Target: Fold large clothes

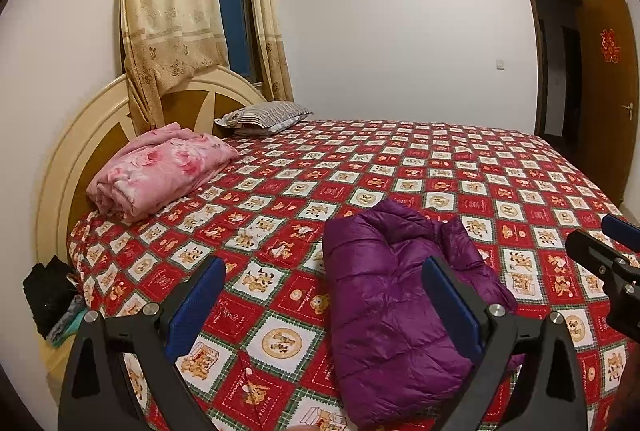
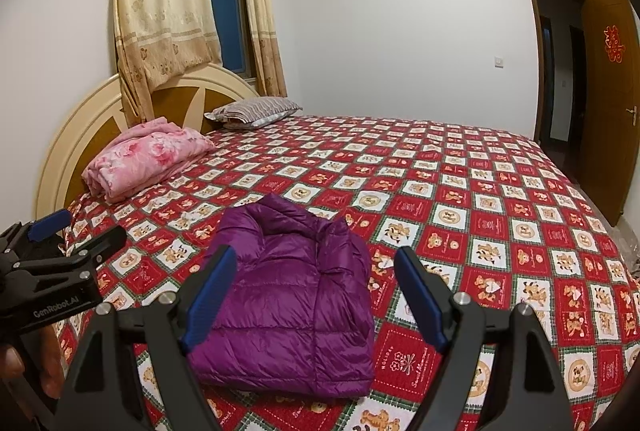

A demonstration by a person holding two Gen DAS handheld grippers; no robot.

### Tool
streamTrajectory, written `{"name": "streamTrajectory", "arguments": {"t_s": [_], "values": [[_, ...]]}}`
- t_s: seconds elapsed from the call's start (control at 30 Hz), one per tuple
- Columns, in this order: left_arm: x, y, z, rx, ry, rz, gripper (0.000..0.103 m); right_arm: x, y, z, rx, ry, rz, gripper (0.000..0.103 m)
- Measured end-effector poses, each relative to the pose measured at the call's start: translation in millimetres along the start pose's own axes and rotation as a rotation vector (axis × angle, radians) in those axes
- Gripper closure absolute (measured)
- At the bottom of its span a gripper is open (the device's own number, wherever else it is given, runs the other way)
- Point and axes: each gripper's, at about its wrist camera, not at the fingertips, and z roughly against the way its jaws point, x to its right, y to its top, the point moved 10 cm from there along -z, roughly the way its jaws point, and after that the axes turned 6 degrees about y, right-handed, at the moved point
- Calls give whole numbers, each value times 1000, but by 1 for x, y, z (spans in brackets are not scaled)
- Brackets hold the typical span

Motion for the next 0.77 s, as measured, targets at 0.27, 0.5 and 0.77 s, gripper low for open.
{"name": "streamTrajectory", "arguments": {"t_s": [0.27, 0.5, 0.77], "values": [[0, 3, 1, 3, 3, 0, 4, -5, 5, 2, 14, 2, 9, 20], [2, 1, -4, -9, 6, -5, 4, -6, 6, 1, 11, 6, 12, 19], [11, 3, -3, 26, 6, -58, 4, -6, 5, 1, 12, 5, 12, 19]]}}
